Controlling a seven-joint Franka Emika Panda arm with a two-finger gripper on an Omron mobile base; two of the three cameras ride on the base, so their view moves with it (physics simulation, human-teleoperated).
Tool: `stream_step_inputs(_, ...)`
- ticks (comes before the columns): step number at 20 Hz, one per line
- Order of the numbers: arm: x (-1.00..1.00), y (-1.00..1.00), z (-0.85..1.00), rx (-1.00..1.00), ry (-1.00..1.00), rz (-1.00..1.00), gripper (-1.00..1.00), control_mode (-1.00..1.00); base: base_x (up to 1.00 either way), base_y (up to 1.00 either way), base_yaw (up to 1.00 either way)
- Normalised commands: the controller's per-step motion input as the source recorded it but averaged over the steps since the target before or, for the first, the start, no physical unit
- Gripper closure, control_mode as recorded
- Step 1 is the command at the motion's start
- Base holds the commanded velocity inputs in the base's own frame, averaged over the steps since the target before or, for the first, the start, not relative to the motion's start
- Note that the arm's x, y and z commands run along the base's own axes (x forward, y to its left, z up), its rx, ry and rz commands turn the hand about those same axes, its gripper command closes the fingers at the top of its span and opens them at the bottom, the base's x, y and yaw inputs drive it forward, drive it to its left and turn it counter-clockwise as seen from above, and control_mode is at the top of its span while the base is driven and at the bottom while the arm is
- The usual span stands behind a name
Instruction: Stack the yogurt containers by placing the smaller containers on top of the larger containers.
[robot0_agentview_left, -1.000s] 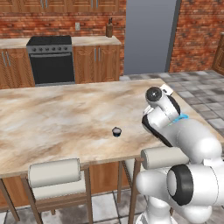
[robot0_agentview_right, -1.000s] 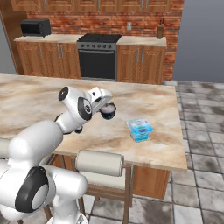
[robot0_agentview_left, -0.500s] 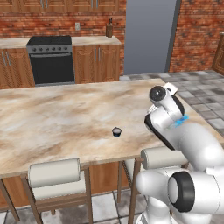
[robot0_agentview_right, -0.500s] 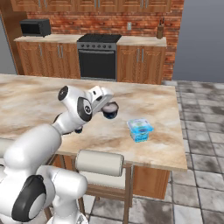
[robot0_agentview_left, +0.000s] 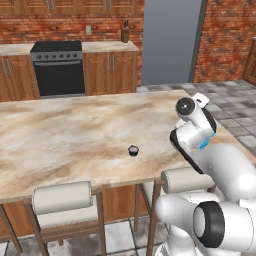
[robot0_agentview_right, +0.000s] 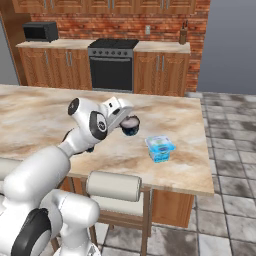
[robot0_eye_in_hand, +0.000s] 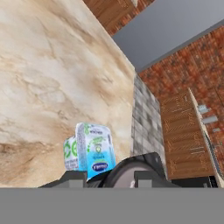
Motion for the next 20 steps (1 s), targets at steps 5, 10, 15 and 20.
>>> stream_step_inputs(5, -0.18, -0.25, 0.00, -0.02, 0.00, -0.02, 1.00, -1.00, 0.00, 0.00, 0.00)
stream_step_inputs(10, -0.18, -0.23, 0.00, -0.01, 0.00, -0.02, 1.00, -1.00, 0.00, 0.00, 0.00)
stream_step_inputs(15, -0.07, -0.09, 0.00, 0.00, 0.01, -0.01, 1.00, -1.00, 0.00, 0.00, 0.00)
stream_step_inputs(20, -0.04, -0.07, -0.01, 0.00, 0.04, 0.00, 1.00, -1.00, 0.00, 0.00, 0.00)
